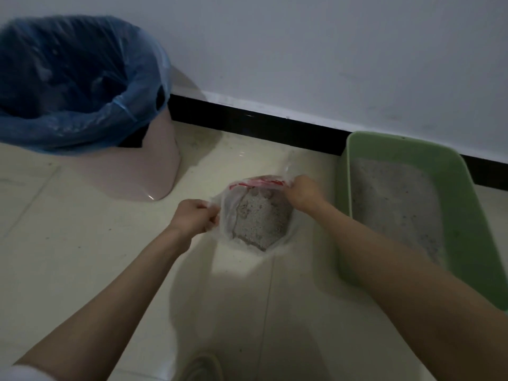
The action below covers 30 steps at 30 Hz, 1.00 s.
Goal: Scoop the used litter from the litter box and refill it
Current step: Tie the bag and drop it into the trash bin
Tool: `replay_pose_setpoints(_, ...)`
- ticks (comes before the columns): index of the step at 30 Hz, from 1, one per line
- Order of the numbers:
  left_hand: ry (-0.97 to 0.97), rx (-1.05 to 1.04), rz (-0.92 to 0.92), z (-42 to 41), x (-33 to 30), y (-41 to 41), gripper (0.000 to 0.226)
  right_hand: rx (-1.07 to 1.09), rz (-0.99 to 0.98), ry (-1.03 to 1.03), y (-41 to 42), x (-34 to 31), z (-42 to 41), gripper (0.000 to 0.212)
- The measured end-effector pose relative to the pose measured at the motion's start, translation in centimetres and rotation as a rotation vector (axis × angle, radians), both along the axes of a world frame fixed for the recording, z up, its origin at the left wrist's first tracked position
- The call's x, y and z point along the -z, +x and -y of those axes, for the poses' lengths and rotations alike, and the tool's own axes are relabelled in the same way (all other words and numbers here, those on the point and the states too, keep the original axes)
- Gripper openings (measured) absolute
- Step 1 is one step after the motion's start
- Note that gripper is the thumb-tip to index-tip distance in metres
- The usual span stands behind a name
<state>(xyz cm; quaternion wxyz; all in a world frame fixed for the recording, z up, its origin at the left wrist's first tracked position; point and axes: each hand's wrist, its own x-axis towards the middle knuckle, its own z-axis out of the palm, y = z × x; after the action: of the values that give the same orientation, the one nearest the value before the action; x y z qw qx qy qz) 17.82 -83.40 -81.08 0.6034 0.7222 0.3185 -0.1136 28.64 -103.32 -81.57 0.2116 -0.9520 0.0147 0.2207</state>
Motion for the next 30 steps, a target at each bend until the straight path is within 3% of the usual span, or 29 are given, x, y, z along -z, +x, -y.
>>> replay_pose_setpoints(6, -0.120, 0.027, 0.200, 0.9, -7.2, 1.4, 0.022, 0.009, 0.094, 0.338, 0.5, -8.9, 0.6, 0.034)
replay_pose_setpoints(11, 0.000, 0.060, 0.328, 1.1, -12.3, 1.5, 0.024, 0.009, 0.139, 0.485, -0.8, -13.0, 2.1, 0.049)
replay_pose_setpoints(16, 0.146, 0.104, 0.417, 1.0, -16.5, 1.2, 0.024, 0.000, 0.245, 0.630, -1.3, -16.4, 2.7, 0.042)
replay_pose_setpoints(22, 0.285, 0.015, 0.585, 1.9, -20.7, 2.6, 0.015, 0.049, 0.299, 0.932, -1.3, -20.1, 1.5, 0.034)
replay_pose_setpoints(26, 0.382, 0.101, 0.461, 2.7, -21.0, 4.8, 0.018, 0.020, 0.304, 0.926, -1.4, -19.1, 1.2, 0.028)
replay_pose_setpoints(30, 0.460, 0.202, 0.268, 2.4, -19.0, 6.0, 0.028, 0.088, 0.142, 0.881, -1.5, -15.8, 0.6, 0.029)
